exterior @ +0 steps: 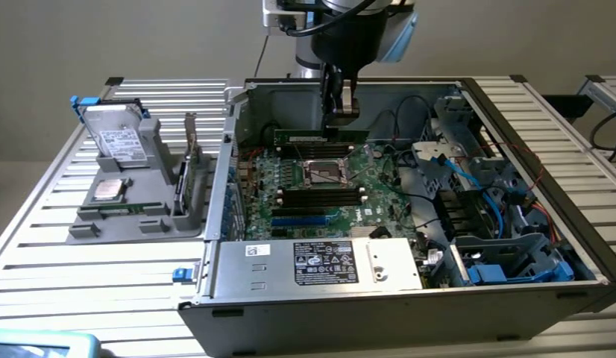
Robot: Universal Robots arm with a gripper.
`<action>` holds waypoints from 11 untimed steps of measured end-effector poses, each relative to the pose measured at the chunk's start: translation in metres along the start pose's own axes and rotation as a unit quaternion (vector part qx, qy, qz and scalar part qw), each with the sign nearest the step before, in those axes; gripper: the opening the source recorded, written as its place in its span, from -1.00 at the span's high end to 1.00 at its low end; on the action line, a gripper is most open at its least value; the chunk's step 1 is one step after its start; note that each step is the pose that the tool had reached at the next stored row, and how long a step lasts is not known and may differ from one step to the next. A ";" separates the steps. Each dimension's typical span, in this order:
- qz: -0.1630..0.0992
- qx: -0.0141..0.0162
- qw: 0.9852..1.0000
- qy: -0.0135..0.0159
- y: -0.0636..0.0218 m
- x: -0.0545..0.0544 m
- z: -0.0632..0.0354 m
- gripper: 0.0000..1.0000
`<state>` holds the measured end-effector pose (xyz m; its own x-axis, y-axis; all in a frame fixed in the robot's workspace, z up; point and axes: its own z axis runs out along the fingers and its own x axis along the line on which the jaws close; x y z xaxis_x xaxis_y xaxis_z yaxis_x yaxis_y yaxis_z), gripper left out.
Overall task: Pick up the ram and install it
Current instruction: 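Insert the ram into the slot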
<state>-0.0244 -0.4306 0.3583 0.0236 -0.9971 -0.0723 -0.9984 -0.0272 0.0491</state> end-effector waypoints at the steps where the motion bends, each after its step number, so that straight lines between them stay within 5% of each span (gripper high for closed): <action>1: 0.000 0.000 1.000 0.000 0.0000 0.000 0.0000 0.75; 6: 0.000 0.001 1.000 0.000 0.0000 0.000 0.0002 0.75; 11: -0.001 0.010 1.000 0.002 -0.0001 0.000 0.0033 0.75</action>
<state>-0.0245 -0.4306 0.3551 0.0249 -0.9974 -0.0676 -0.9992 -0.0270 0.0298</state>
